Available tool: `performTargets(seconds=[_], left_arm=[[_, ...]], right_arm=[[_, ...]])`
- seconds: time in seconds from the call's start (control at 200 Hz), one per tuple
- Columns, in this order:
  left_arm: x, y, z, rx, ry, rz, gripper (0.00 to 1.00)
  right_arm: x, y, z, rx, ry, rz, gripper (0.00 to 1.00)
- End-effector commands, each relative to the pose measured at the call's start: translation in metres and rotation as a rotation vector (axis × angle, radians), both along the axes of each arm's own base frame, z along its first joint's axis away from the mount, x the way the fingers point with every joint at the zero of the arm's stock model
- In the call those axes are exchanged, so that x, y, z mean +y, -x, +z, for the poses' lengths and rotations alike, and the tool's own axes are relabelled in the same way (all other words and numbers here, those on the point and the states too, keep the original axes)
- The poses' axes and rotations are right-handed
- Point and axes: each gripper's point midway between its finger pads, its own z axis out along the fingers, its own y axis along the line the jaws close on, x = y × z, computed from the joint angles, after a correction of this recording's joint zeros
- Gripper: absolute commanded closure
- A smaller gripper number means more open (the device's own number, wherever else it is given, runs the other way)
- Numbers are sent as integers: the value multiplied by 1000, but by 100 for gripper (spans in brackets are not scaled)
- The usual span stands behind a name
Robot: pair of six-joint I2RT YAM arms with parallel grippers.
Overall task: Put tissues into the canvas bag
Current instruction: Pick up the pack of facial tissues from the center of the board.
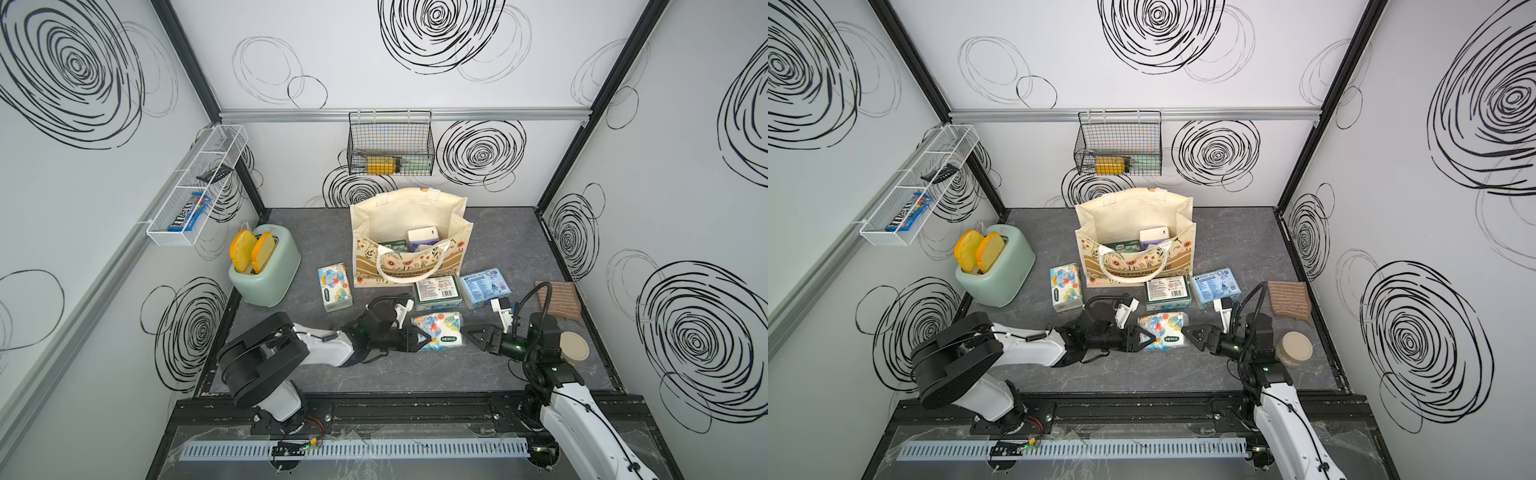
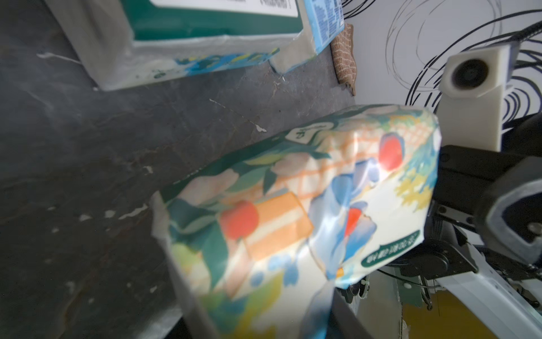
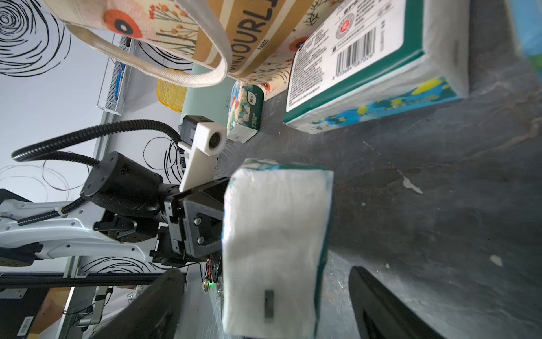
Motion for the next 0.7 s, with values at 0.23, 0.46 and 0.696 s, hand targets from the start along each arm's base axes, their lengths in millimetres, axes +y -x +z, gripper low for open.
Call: performTargets(seconds=[0.23,0.46,0.696], left_arm=[[45,-2,5,-50,-42,45,48],[40,-2,15,-63,-30,32,48],[33,2,21,-63,-11,16,48]], right_arm=[[27,14,6,-50,1,154,3],[56,11,3,-47,59,211,2],[75,0,1,14,42,318,1]])
